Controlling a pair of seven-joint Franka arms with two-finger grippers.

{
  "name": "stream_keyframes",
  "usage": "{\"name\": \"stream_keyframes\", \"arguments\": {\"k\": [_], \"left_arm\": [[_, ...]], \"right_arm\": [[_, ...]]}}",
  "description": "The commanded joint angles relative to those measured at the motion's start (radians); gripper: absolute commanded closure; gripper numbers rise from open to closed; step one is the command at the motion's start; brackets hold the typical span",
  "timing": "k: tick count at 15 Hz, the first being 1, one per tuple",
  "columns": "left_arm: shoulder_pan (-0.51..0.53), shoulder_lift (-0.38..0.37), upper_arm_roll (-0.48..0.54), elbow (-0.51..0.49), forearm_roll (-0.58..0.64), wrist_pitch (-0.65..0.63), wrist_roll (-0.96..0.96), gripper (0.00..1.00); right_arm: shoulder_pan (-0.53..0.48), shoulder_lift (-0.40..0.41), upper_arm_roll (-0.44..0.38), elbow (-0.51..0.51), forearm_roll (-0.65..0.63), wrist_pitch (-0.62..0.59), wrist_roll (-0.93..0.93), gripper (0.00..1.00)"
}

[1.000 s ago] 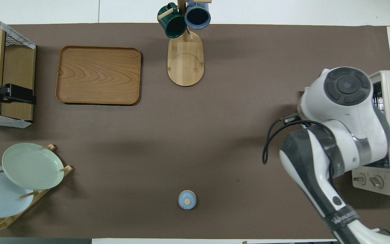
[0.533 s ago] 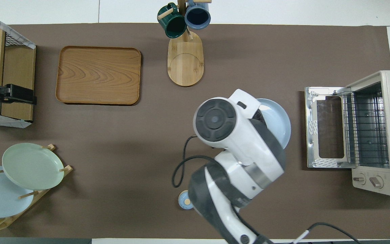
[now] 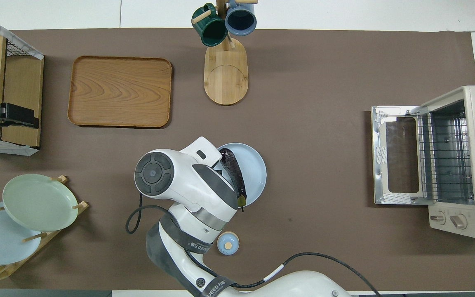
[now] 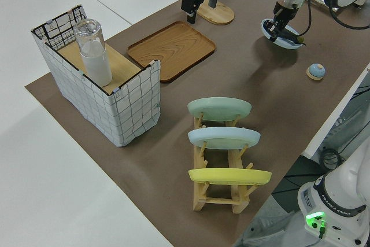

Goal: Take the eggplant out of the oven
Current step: 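Pull the plate out and carry it toward the table center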

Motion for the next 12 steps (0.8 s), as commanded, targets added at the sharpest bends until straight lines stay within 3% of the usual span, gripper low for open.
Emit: {"name": "stream_keyframes", "arguments": {"k": [1, 3, 4, 5, 6, 9, 12], "left_arm": [[0.003, -0.025, -0.005, -0.029, 0.013, 0.021, 0.008, 0.00], [0.006, -0.025, -0.005, -0.036, 0.015, 0.033, 0.015, 0.00], [0.006, -0.027, -0.005, -0.039, 0.013, 0.035, 0.017, 0.00], [0.006, -0.030, -0.005, -0.049, 0.015, 0.041, 0.021, 0.00], [0.006, -0.041, -0.005, -0.067, 0.015, 0.053, 0.022, 0.00], [-0.007, -0.047, -0.005, -0.084, 0.015, 0.063, 0.022, 0.00], [-0.010, -0.047, -0.009, -0.084, 0.013, 0.066, 0.020, 0.00]], "right_arm": [[-0.015, -0.022, 0.006, -0.071, 0.028, 0.072, 0.010, 1.00], [-0.020, -0.022, 0.007, -0.074, 0.036, 0.092, 0.013, 1.00], [-0.020, -0.022, 0.007, -0.080, 0.059, 0.129, 0.013, 0.95], [-0.020, -0.023, 0.007, -0.106, 0.068, 0.186, 0.006, 0.76], [-0.020, -0.023, 0.007, -0.117, 0.068, 0.230, 0.004, 0.66], [-0.027, -0.032, 0.006, -0.054, 0.058, 0.153, -0.002, 0.66], [-0.076, -0.100, -0.003, -0.045, 0.033, 0.015, -0.087, 0.71]]}}
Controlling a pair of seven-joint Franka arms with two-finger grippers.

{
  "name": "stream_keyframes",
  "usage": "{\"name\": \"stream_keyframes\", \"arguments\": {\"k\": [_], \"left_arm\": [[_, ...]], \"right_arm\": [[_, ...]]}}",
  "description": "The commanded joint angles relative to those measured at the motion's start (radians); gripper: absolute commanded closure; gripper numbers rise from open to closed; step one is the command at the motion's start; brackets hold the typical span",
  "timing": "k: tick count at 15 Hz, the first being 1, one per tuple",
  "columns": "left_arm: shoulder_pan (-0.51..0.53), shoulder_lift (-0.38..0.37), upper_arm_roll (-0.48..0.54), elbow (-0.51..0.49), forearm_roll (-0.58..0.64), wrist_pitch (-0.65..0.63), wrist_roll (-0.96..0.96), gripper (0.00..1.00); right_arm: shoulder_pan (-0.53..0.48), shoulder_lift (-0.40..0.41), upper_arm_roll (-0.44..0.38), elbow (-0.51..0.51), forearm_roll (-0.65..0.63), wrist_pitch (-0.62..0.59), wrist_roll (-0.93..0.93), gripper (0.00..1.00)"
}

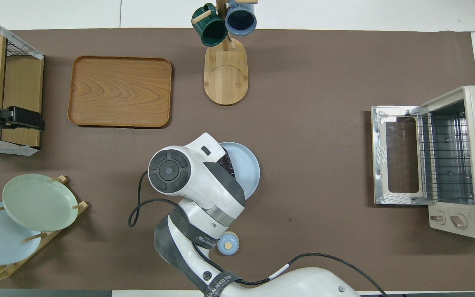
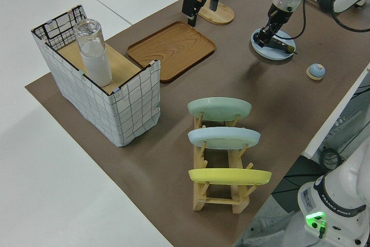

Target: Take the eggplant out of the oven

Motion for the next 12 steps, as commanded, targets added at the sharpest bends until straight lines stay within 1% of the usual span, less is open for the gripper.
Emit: {"name": "stream_keyframes", "arguments": {"k": [1, 2, 3, 4, 5, 7, 8, 10, 12], "left_arm": [[-0.009, -0.034, -0.003, -0.042, 0.006, 0.025, -0.001, 0.00], [-0.029, -0.034, -0.004, -0.042, 0.000, 0.021, -0.016, 0.00], [-0.062, -0.032, -0.004, -0.042, -0.013, 0.021, -0.056, 0.00], [-0.096, -0.031, -0.004, -0.048, -0.017, 0.024, -0.104, 0.00], [-0.141, -0.026, -0.004, -0.052, -0.019, 0.027, -0.154, 0.00], [-0.233, -0.017, -0.004, -0.060, -0.042, 0.034, -0.272, 0.00], [-0.279, -0.009, -0.004, -0.071, -0.068, 0.062, -0.340, 0.00], [-0.390, 0.024, -0.004, -0.100, -0.074, 0.135, -0.455, 0.00], [-0.484, 0.067, -0.004, -0.140, -0.074, 0.224, -0.513, 0.00]], "right_arm": [[-0.095, -0.097, 0.004, -0.018, -0.016, -0.130, -0.127, 0.85], [-0.156, -0.134, 0.004, -0.030, -0.026, -0.187, -0.221, 0.98], [-0.214, -0.175, 0.004, -0.061, -0.026, -0.210, -0.326, 1.00], [-0.276, -0.210, 0.005, -0.104, -0.026, -0.212, -0.405, 1.00], [-0.325, -0.241, 0.005, -0.150, -0.026, -0.210, -0.441, 1.00], [-0.351, -0.277, 0.001, -0.246, -0.044, -0.200, -0.432, 1.00], [-0.371, -0.297, -0.001, -0.301, -0.088, -0.184, -0.421, 1.00], [-0.412, -0.329, 0.001, -0.407, -0.156, -0.097, -0.410, 1.00], [-0.494, -0.340, 0.001, -0.483, -0.185, -0.010, -0.424, 1.00]]}}
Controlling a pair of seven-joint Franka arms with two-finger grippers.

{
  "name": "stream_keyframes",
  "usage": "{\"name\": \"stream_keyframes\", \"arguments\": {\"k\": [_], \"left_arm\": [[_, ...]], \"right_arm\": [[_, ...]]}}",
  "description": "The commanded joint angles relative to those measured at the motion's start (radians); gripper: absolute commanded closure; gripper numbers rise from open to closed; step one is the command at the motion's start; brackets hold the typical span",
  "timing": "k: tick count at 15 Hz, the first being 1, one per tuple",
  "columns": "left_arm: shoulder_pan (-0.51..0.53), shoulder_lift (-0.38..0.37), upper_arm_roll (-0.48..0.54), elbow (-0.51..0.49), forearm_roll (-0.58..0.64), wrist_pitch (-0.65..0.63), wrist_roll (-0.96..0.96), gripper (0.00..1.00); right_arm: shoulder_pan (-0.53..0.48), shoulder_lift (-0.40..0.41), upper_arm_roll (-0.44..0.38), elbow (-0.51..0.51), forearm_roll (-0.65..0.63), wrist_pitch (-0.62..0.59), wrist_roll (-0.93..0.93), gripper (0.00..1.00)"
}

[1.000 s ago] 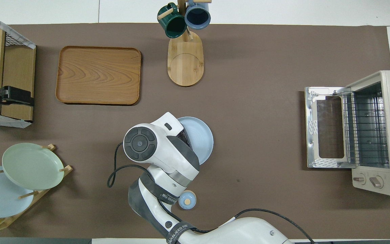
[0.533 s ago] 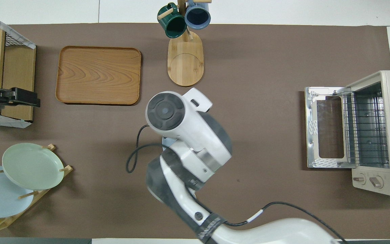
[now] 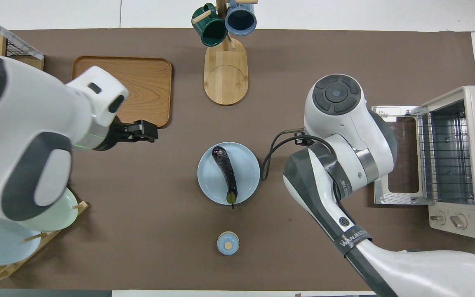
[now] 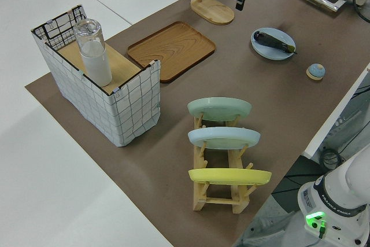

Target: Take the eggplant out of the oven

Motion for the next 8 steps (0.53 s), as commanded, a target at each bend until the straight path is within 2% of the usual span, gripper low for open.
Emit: {"name": "stream_keyframes", "arguments": {"k": [1, 4, 5, 8], "left_arm": [[-0.130, 0.056, 0.020, -0.077, -0.014, 0.134, -0.098, 0.00], [-0.246, 0.102, 0.021, -0.203, -0.014, 0.347, -0.210, 0.00], [-0.257, 0.113, 0.021, -0.217, -0.014, 0.374, -0.233, 0.00], [-0.341, 0.212, 0.023, -0.217, -0.014, 0.438, -0.320, 0.00]], "right_arm": [[-0.100, -0.057, 0.015, -0.159, -0.060, 0.132, -0.020, 1.00], [-0.169, -0.048, 0.015, -0.254, -0.130, 0.265, -0.041, 1.00], [-0.180, -0.040, 0.015, -0.258, -0.137, 0.273, -0.041, 1.00], [-0.199, -0.025, 0.015, -0.268, -0.208, 0.285, -0.057, 1.00]]}}
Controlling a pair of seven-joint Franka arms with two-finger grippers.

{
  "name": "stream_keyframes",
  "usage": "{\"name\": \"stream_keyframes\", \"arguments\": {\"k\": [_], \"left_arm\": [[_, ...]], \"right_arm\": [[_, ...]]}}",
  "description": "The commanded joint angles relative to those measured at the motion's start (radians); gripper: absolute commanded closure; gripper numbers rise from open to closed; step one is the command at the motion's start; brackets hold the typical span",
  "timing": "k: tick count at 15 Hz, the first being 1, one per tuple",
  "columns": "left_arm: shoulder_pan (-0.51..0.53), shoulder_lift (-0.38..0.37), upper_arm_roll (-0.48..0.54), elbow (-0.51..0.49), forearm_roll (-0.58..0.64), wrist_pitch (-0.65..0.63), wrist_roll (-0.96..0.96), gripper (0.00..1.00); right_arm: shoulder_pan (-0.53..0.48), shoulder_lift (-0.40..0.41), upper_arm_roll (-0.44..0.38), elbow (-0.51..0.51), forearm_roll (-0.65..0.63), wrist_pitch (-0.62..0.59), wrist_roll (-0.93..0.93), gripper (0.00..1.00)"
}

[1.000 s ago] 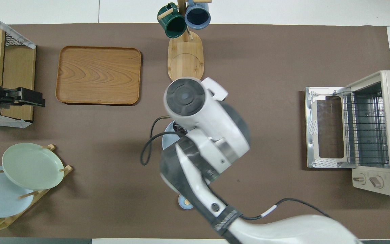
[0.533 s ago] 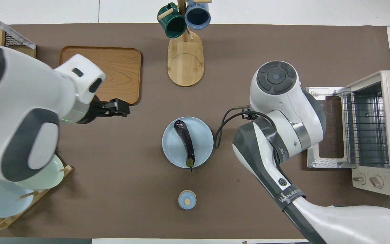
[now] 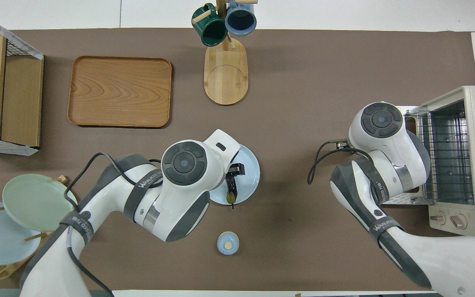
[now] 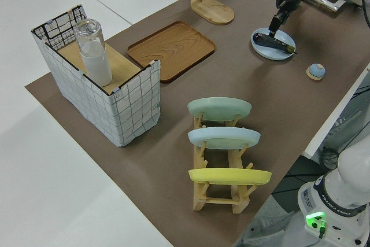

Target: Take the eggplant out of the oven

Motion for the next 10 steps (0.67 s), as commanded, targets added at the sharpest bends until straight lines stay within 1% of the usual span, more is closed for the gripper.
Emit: {"name": "stream_keyframes", "arguments": {"k": [1, 4, 6, 7, 8, 9, 10], "left_arm": [[-0.074, 0.068, 0.024, -0.013, -0.014, 0.082, -0.069, 0.00], [-0.077, 0.094, 0.023, -0.007, -0.014, 0.103, -0.094, 0.00], [-0.077, 0.098, 0.024, -0.008, -0.014, 0.102, -0.096, 0.00], [-0.077, 0.098, 0.024, -0.011, -0.014, 0.102, -0.096, 0.02], [-0.077, 0.098, 0.024, -0.013, -0.014, 0.102, -0.096, 0.11], [-0.075, 0.098, 0.023, -0.013, -0.014, 0.103, -0.099, 0.31], [-0.075, 0.099, 0.023, -0.013, -0.014, 0.105, -0.099, 0.56]], "right_arm": [[-0.034, -0.008, 0.015, -0.033, -0.047, 0.052, -0.025, 1.00], [-0.050, 0.000, 0.015, -0.041, -0.064, 0.060, -0.039, 1.00], [-0.064, 0.002, 0.015, -0.041, -0.065, 0.061, -0.064, 1.00], [-0.064, 0.002, 0.015, -0.041, -0.067, 0.061, -0.065, 1.00], [-0.064, 0.000, 0.015, -0.041, -0.071, 0.060, -0.070, 1.00], [-0.065, 0.000, 0.015, -0.041, -0.088, 0.057, -0.080, 1.00], [-0.064, 0.000, 0.015, -0.039, -0.107, 0.047, -0.088, 1.00]]}}
